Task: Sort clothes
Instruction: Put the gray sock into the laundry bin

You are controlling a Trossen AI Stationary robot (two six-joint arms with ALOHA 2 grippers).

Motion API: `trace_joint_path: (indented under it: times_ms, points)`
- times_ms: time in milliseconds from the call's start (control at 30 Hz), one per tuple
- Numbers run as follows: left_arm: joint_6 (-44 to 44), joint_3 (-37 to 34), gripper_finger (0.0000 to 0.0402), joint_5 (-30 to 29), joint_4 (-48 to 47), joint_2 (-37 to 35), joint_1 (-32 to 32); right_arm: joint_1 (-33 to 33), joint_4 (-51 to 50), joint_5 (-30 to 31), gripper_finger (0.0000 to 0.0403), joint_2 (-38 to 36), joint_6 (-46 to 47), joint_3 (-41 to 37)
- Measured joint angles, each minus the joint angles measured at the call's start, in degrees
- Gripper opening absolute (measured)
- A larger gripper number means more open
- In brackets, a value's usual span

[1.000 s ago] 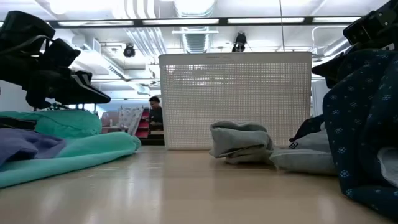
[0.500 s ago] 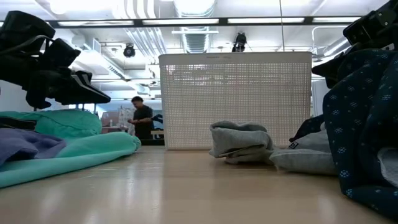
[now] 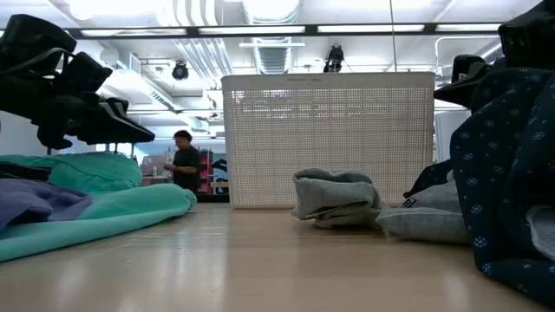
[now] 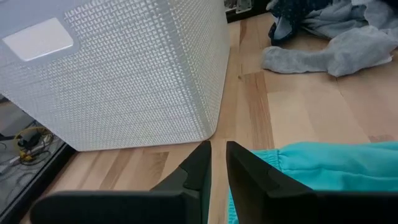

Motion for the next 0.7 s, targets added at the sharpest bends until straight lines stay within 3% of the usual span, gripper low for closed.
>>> trace_joint_path:
  times_ms: [267,567,700]
  points:
    - [-5.76,0.0,0.0037,0.0,0.2,0.0,0.0,0.0,3.48,-0.14,0.0,0.0,25.41,0.0]
    - [-5.89,-0.02,0.0037,0.0,0.2,0.0,0.02,0.02,17.02,-0.26,0.0,0.0,33.67,0.03]
    - [-6.15,-0.01,0.0037,0.0,0.17,0.0,0.0,0.06,15.45,-2.14,0.0,2.0,37.39,2.93]
